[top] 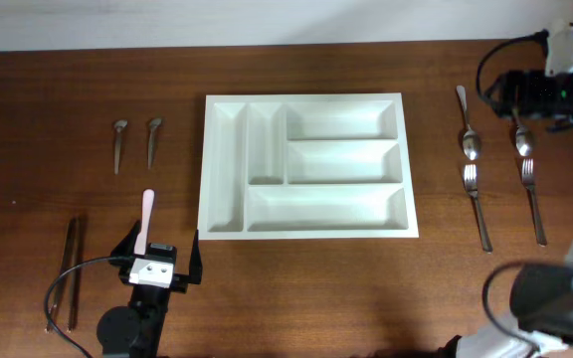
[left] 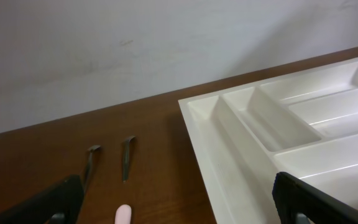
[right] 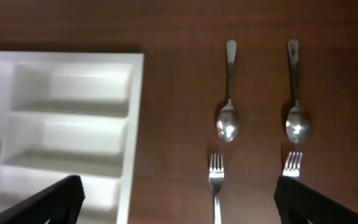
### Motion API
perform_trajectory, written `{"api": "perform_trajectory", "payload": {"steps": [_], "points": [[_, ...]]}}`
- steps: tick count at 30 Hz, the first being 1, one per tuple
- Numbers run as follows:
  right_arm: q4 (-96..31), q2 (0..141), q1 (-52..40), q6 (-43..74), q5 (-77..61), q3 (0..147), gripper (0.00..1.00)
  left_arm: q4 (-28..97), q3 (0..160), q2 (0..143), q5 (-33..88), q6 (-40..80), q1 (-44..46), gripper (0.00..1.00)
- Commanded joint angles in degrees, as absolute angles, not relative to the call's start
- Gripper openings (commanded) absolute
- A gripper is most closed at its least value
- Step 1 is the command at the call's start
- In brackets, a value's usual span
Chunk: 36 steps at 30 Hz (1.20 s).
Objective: Pack container
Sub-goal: 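Move the right gripper over the left silver fork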
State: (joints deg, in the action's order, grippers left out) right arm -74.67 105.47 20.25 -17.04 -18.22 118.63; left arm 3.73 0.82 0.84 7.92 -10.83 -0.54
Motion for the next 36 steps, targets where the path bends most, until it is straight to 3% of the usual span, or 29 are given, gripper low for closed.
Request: {"api": "perform_trajectory", "payload": {"steps": [1,5,13,22,30,36], "points": [[-74.3,110.1,20.7,-17.8,-14.1,120.0,0.99,3.9,0.5,0.3,7.7,-10.1,-0.9,0.99],[-75.4,116.0,20.7,-17.8,-6.6,119.9,0.99,3.9,0.5,0.3,7.7,-10.1,-0.9,0.99],[-80.2,120.3,20.7,-17.3,-6.8,119.9,0.99,3.9,0.5,0.3,7.7,-10.1,-0.9,0.99],[-95.0,119.6,20.6,-16.8,0.0,119.5,0.99,3.9,0.5,0.3,7.7,-10.1,-0.9,0.99],[-91.7,119.4,20.7,-12.8,2.0,117.8,0.98,3.9,0.5,0.3,7.7,-10.1,-0.9,0.99],[-84.1,119.4,20.7,-12.5,3.7,107.9,0.99,3.9,0.5,0.3,7.7,-10.1,-0.9,0.99]]}}
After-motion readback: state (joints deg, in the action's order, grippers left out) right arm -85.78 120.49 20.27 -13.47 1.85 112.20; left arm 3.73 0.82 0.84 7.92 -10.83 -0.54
